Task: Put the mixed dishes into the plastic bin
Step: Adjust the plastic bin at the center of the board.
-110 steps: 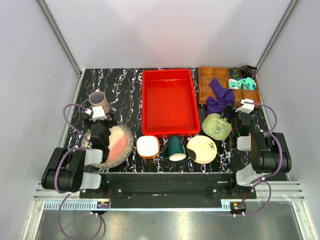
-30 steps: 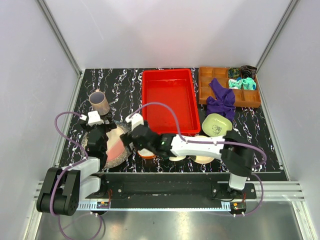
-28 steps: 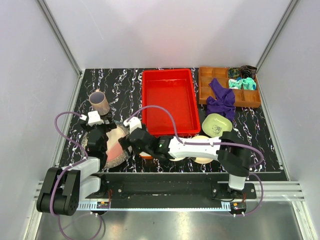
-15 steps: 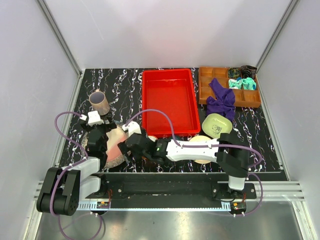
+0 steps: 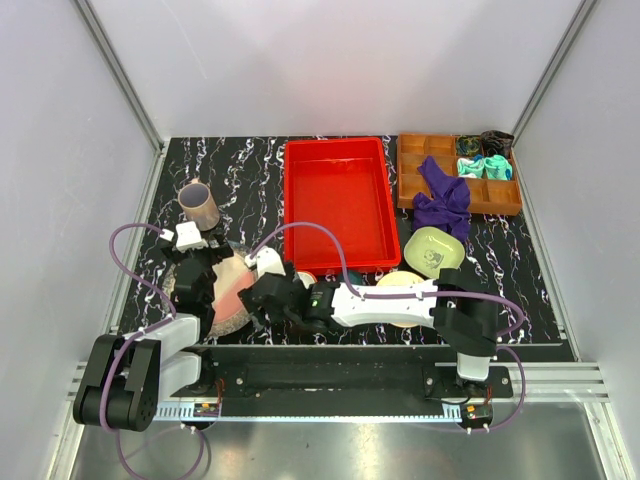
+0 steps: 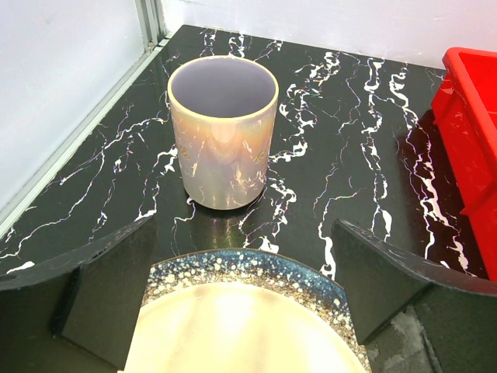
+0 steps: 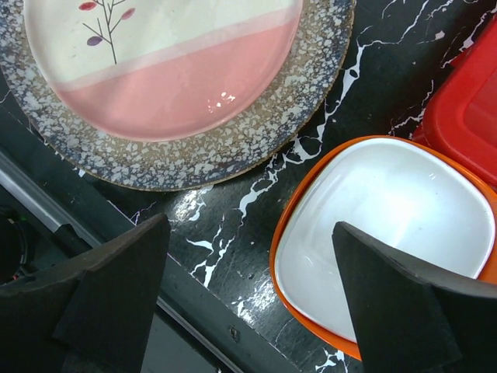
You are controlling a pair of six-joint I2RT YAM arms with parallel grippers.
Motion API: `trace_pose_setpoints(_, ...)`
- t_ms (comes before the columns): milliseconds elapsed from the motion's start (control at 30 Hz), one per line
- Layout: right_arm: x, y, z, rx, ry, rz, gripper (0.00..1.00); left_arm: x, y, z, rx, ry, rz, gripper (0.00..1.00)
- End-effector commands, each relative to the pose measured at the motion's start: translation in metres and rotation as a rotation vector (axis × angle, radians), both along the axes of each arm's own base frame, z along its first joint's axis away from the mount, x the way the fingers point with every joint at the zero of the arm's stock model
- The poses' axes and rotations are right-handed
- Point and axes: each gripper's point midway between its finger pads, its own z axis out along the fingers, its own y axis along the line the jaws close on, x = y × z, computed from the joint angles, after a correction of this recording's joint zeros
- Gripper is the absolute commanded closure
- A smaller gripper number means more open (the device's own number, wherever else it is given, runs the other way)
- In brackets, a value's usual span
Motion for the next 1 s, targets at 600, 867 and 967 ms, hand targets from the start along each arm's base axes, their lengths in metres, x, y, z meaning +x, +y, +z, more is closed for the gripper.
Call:
trace_pose_setpoints(600, 0.034, 0.017, 0.063, 0.097, -0.166, -0.140, 0.28, 0.004, 0.000, 0.018, 0.009, -0.060, -0.006, 0.01)
trace_pose_setpoints(867, -0.003, 0.025, 0.046, 0.142, 0.004, -0.034, 0.27, 0.006, -0.001, 0.016, 0.012, -0.047, -0.010, 0.01)
trace_pose_setpoints(967, -0.022, 0.030, 0.041, 0.145, 0.030, -0.007, 0.27, 0.006, -0.001, 0.017, 0.012, -0.047, -0.010, 0.01)
